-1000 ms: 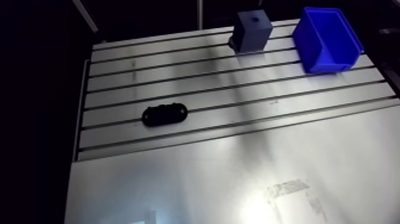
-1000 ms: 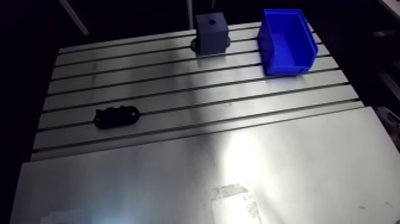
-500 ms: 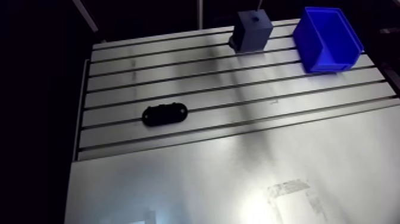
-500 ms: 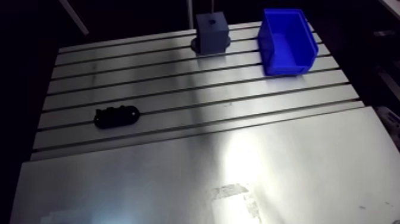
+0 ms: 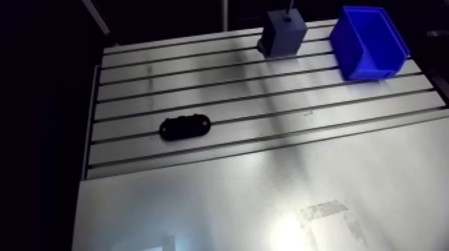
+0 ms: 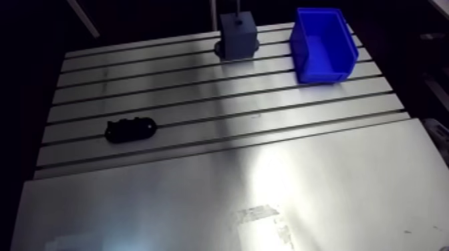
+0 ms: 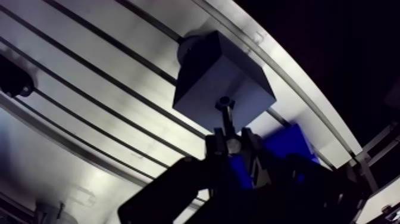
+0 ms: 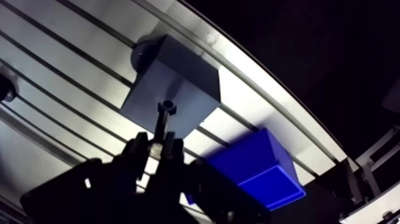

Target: Pick up the M10 bolt and insert it into the hex recess until seated.

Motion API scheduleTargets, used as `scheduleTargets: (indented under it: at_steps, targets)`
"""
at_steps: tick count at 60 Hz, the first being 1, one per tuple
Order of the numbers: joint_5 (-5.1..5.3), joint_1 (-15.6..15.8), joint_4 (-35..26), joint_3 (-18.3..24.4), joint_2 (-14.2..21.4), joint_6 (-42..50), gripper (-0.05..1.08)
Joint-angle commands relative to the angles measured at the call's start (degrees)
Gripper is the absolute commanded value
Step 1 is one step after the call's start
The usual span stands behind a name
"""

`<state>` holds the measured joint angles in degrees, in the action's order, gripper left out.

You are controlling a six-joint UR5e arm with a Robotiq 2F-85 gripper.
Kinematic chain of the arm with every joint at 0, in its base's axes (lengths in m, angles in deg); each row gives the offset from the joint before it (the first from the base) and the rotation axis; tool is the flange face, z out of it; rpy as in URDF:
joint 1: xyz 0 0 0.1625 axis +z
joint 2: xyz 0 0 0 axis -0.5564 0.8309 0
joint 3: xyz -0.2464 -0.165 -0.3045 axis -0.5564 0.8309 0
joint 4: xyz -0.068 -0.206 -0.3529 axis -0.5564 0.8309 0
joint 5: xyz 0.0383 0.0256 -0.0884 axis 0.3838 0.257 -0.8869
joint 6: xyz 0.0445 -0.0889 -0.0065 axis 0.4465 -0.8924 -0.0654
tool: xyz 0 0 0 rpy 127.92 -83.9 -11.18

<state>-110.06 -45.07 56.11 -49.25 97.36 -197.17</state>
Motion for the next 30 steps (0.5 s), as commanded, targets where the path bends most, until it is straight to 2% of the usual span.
scheduleTargets:
  at_steps: [1, 30]
  targets:
    - [0.02, -0.1, 0.1, -0.1, -0.2, 0.0, 0.78]
    - [0.02, -0.1, 0.7, -0.7, -0.5, 0.0, 0.78]
